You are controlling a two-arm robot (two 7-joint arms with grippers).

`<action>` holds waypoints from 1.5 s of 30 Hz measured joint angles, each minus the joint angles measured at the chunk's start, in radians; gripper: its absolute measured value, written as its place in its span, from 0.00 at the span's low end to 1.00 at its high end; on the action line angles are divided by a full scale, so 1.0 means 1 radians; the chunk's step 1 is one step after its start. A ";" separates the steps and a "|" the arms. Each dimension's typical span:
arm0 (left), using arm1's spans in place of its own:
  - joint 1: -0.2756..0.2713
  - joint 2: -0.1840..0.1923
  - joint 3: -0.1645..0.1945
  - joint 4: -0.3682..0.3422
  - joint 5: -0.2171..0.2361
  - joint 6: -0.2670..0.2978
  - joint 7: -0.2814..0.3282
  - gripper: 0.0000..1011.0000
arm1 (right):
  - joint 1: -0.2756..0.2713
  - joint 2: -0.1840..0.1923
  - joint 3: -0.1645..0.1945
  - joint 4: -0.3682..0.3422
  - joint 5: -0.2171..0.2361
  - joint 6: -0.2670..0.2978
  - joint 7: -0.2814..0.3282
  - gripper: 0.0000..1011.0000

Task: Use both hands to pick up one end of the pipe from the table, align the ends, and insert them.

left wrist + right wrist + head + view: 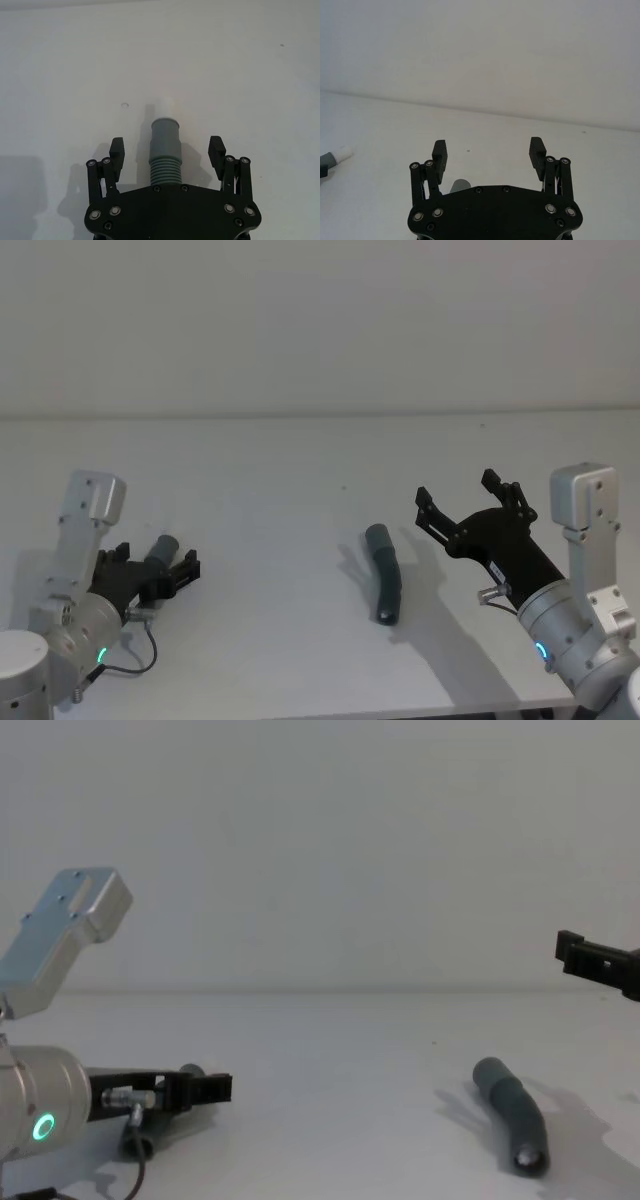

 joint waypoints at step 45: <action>0.011 -0.033 0.023 0.002 0.043 0.012 -0.024 0.35 | 0.000 0.000 0.000 0.000 0.000 0.000 0.000 0.99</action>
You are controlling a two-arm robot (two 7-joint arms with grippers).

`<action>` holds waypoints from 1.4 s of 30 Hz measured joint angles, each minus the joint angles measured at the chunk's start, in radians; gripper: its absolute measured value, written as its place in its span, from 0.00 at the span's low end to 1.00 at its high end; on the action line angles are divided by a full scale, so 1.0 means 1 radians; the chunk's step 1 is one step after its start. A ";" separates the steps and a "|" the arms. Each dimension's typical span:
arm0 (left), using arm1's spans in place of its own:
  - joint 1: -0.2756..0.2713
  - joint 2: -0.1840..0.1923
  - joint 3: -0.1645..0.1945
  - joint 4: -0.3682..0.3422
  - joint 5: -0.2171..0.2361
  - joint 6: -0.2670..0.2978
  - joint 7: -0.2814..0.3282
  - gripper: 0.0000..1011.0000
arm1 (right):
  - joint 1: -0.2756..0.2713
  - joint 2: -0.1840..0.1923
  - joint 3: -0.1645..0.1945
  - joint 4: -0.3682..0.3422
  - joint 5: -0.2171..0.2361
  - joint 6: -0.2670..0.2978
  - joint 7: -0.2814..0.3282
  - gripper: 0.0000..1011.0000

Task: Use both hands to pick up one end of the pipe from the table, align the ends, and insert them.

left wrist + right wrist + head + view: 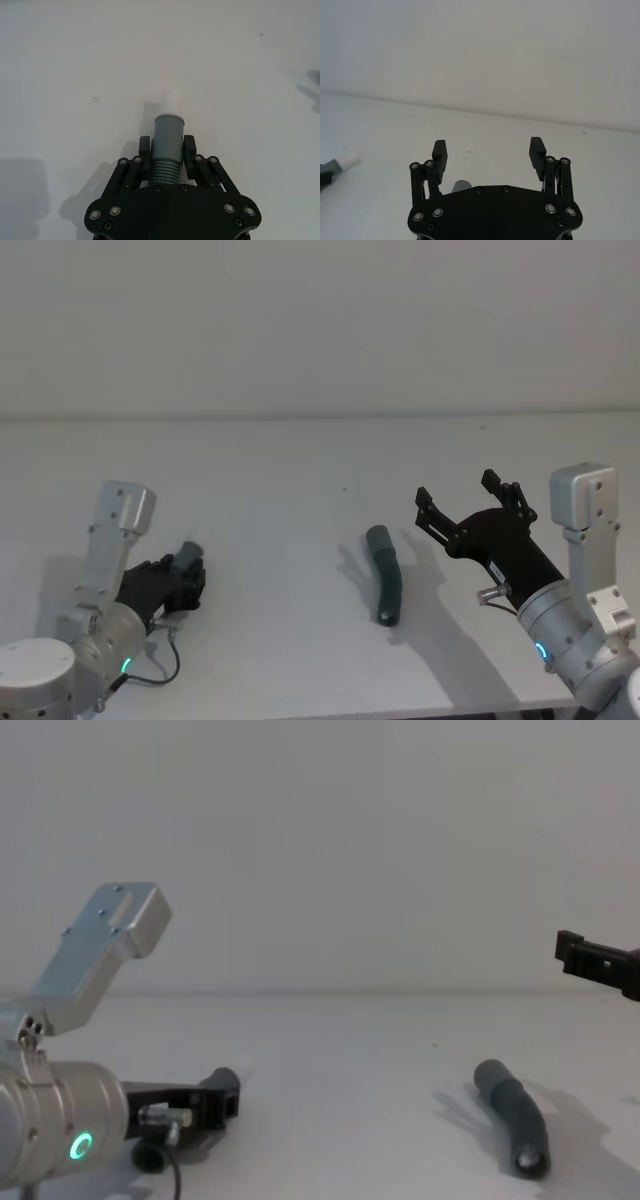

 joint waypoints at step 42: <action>-0.355 0.130 0.148 0.215 -0.044 -0.186 -0.546 0.35 | 0.000 0.000 0.000 0.000 0.000 0.000 0.000 0.99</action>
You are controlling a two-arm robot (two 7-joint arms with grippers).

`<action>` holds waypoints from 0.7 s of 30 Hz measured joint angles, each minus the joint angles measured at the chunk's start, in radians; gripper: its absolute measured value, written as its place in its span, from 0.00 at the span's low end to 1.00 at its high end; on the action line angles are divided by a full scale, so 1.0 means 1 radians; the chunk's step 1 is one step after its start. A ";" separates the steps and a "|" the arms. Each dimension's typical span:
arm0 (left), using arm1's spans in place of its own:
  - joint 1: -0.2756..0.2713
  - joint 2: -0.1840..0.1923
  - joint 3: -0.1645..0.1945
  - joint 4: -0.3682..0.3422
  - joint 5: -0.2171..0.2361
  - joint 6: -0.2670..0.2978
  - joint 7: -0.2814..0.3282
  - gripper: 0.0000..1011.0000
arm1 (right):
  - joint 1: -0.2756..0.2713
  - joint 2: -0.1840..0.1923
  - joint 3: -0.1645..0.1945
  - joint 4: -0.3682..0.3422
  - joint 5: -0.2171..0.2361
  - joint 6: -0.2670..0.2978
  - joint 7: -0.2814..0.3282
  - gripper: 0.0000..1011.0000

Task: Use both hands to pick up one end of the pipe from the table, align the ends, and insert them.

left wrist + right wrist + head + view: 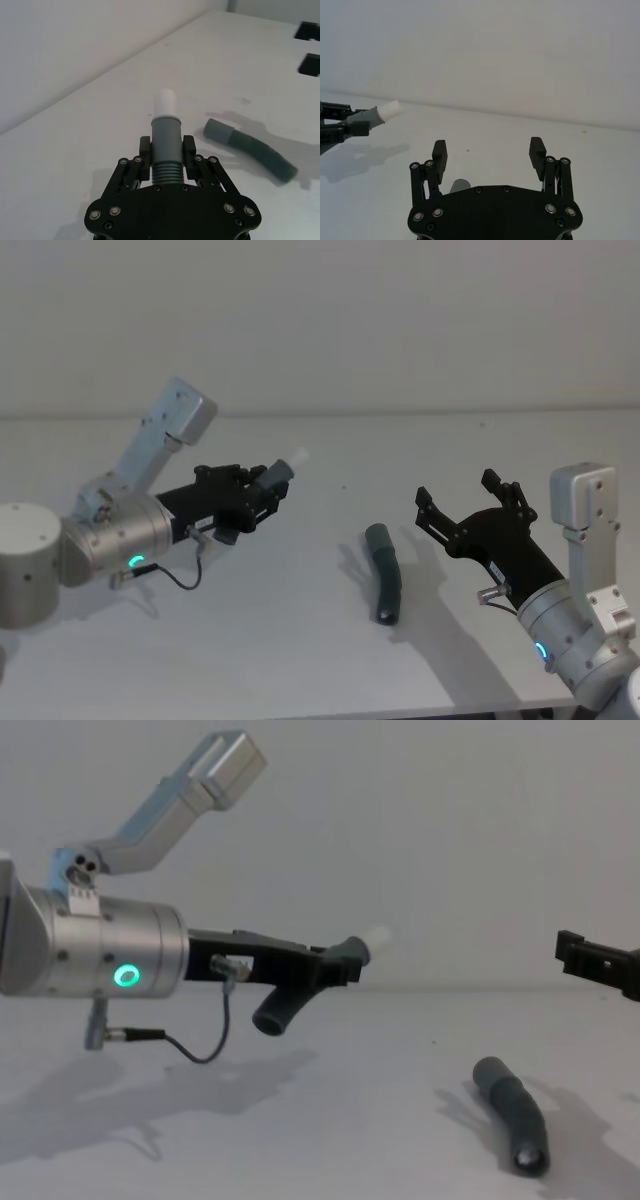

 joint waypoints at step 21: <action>-0.250 0.137 0.097 0.217 -0.066 -0.019 -0.478 0.35 | 0.000 0.000 0.000 0.000 0.000 0.000 0.000 0.99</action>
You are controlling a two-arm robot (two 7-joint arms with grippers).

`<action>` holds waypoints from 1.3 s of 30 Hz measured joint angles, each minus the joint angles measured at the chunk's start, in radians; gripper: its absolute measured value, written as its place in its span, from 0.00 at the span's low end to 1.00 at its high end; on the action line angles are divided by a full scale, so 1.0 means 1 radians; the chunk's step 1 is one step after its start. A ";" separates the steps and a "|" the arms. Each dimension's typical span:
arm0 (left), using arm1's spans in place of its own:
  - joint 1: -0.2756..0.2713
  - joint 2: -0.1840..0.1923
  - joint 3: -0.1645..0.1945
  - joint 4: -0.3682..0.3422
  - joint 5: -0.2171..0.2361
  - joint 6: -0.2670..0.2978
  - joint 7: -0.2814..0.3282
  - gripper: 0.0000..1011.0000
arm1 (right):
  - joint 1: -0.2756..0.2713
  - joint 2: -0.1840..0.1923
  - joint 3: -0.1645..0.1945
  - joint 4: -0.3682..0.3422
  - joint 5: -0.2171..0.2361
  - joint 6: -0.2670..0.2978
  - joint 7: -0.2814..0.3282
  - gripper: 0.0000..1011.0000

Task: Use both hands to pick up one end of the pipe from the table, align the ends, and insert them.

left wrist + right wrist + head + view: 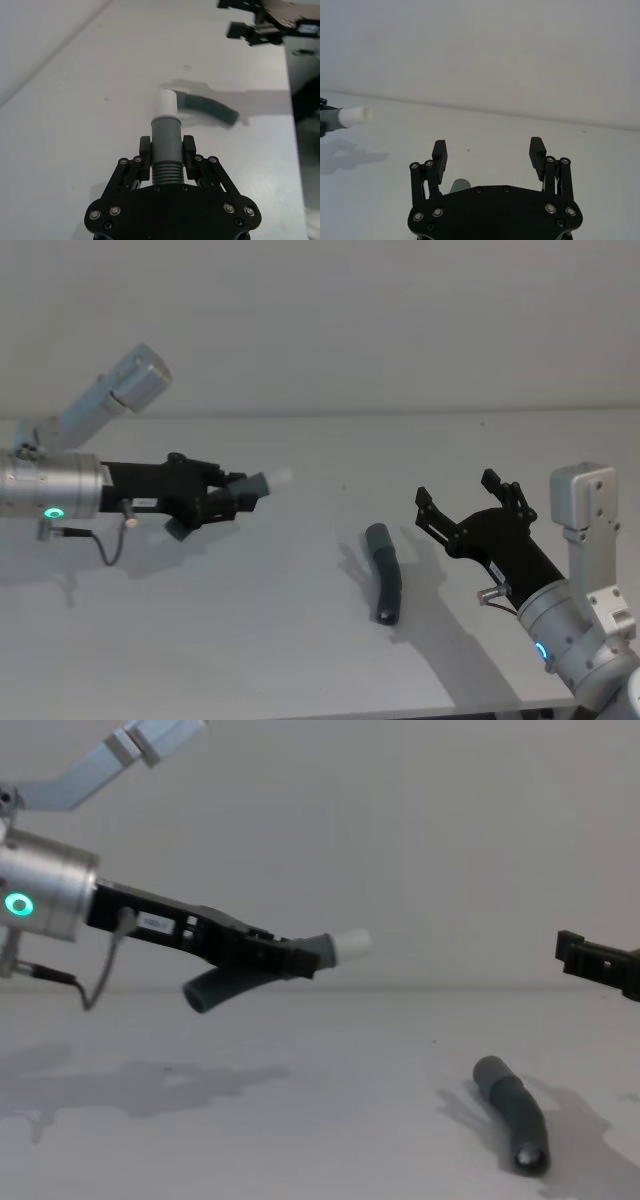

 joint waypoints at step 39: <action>-0.145 -0.001 0.131 0.179 -0.010 -0.003 -0.228 0.35 | 0.000 0.000 0.000 0.000 0.000 0.000 0.000 0.99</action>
